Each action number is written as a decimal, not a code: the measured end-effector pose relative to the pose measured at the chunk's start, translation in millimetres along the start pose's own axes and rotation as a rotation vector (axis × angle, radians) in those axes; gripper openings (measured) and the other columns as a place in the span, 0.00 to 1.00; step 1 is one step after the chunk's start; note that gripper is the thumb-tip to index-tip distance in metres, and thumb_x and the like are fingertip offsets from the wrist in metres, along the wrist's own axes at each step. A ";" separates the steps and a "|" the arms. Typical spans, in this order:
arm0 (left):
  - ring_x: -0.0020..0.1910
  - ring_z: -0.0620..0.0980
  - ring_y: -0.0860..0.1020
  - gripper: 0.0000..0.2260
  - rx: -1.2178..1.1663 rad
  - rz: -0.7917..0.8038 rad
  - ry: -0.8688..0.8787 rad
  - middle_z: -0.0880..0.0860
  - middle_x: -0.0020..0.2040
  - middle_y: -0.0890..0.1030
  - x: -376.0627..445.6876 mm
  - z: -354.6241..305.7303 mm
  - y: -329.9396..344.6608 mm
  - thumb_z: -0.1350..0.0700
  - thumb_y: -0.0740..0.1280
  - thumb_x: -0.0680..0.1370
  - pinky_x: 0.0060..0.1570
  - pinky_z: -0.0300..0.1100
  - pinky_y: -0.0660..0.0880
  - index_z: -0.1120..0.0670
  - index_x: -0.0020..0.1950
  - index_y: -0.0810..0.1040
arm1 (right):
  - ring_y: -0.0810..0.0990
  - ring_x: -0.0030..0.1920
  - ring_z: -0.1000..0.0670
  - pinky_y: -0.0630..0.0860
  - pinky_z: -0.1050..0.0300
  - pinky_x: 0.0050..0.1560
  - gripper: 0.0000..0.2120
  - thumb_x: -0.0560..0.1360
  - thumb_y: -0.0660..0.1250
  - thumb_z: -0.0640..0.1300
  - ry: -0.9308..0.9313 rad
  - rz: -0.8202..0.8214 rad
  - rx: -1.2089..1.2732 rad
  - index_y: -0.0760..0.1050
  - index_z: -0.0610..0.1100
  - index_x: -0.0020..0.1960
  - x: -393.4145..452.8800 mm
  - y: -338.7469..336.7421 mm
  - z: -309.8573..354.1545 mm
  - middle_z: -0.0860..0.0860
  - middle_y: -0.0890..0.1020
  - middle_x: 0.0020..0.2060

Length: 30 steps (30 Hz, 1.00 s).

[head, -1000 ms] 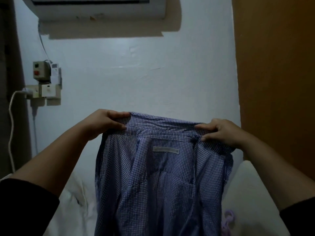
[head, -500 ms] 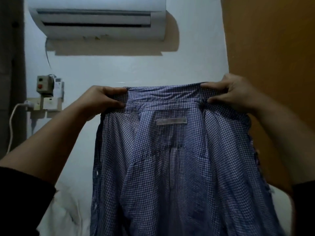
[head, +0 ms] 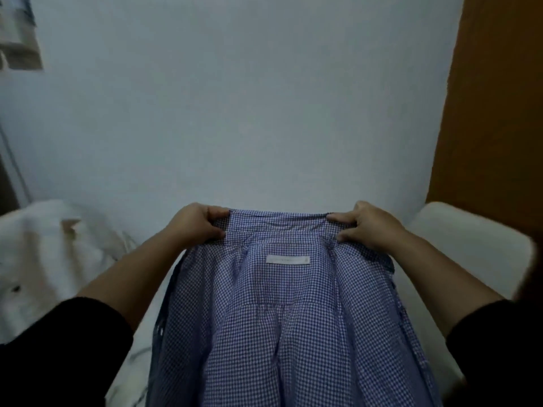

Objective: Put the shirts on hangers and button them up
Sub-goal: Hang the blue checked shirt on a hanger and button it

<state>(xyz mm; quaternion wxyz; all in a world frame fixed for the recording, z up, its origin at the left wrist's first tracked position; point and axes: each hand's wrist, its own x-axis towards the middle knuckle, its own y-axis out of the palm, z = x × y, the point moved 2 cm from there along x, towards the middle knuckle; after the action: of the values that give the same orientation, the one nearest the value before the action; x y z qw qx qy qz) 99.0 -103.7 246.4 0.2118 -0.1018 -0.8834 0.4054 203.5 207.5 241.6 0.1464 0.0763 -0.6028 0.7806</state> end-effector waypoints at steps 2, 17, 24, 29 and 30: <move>0.60 0.47 0.77 0.24 0.026 0.032 -0.021 0.50 0.63 0.78 3.7 38.6 52.6 0.63 0.75 0.70 0.58 0.33 0.66 0.53 0.65 0.77 | 0.67 0.48 0.53 0.64 0.57 0.46 0.24 0.72 0.70 0.54 0.060 0.100 0.020 0.70 0.63 0.66 4.9 60.5 -21.9 0.53 0.66 0.48; 0.65 0.51 0.71 0.27 0.265 0.267 -0.128 0.51 0.69 0.70 72.8 207.4 284.5 0.53 0.73 0.73 0.62 0.44 0.68 0.52 0.71 0.71 | 0.75 0.52 0.43 0.73 0.54 0.53 0.25 0.72 0.67 0.58 0.181 0.389 -0.103 0.69 0.59 0.68 55.6 337.2 -142.5 0.46 0.69 0.51; 0.63 0.54 0.73 0.27 0.422 0.268 -0.159 0.51 0.71 0.68 73.5 218.8 316.0 0.52 0.71 0.71 0.56 0.48 0.73 0.47 0.70 0.72 | 0.65 0.67 0.44 0.59 0.46 0.67 0.23 0.75 0.61 0.60 0.173 0.421 -0.280 0.65 0.63 0.69 43.4 364.2 -158.2 0.48 0.67 0.67; 0.71 0.62 0.63 0.20 0.552 0.043 -0.070 0.57 0.70 0.70 62.7 179.9 317.7 0.54 0.70 0.71 0.65 0.56 0.58 0.51 0.64 0.78 | 0.75 0.58 0.38 0.70 0.40 0.56 0.21 0.71 0.61 0.53 0.234 0.052 -0.123 0.77 0.49 0.61 7.4 346.3 -158.6 0.43 0.77 0.57; 0.71 0.62 0.63 0.19 0.533 0.039 -0.010 0.58 0.69 0.72 57.3 166.6 322.7 0.54 0.70 0.72 0.66 0.56 0.58 0.52 0.63 0.78 | 0.76 0.55 0.38 0.72 0.40 0.54 0.20 0.70 0.61 0.51 0.266 -0.017 -0.101 0.77 0.46 0.59 -1.3 340.6 -160.0 0.43 0.79 0.55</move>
<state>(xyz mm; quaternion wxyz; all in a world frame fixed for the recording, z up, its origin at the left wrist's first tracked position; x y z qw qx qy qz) -25.5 14.2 -78.8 0.2190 -0.0573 -0.7446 0.6280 104.7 283.0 -113.6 0.2355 -0.0301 -0.6157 0.7514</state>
